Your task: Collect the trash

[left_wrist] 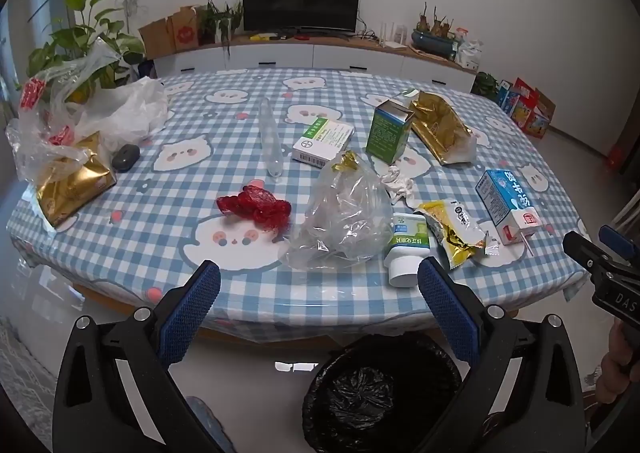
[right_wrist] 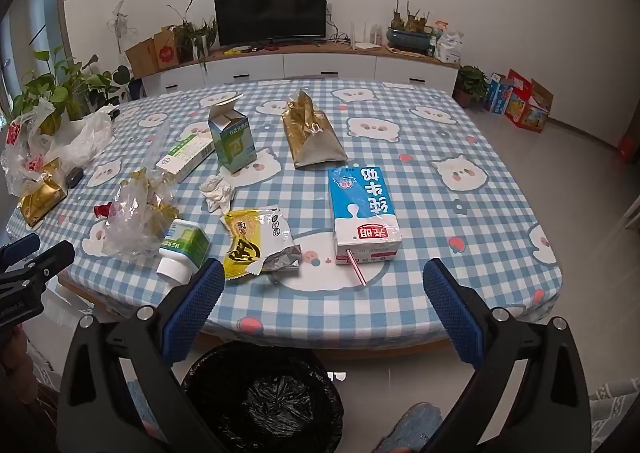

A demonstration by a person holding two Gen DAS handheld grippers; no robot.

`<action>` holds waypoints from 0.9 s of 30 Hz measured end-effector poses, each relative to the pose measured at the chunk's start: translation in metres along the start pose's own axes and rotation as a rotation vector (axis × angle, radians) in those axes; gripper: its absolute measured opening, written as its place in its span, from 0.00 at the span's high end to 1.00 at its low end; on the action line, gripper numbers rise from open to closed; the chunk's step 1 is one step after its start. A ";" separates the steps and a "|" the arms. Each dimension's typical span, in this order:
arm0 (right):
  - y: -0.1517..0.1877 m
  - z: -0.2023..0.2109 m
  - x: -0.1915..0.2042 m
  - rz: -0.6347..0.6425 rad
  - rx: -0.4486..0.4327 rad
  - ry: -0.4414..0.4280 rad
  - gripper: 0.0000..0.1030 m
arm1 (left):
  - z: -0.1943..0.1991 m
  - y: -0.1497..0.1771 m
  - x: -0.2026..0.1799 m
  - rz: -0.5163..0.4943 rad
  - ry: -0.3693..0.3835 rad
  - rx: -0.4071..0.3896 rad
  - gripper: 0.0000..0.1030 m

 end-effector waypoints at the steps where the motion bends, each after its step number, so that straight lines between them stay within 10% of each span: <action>1: 0.000 0.000 0.000 0.000 0.000 0.000 0.07 | 0.000 0.000 0.000 -0.004 -0.001 -0.001 0.06; 27: -0.002 0.002 0.000 -0.001 -0.002 -0.003 0.07 | 0.000 -0.002 0.000 -0.005 -0.010 -0.002 0.06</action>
Point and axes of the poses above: each gripper's, at about its wrist camera, not at the fingertips, and z roughly against the way its jaws point, x to its left, y to its underside, the point moved 1 cm from there along -z, roughly the way its jaws point, and after that the axes turned 1 degree about -x, right-handed, at the moved point
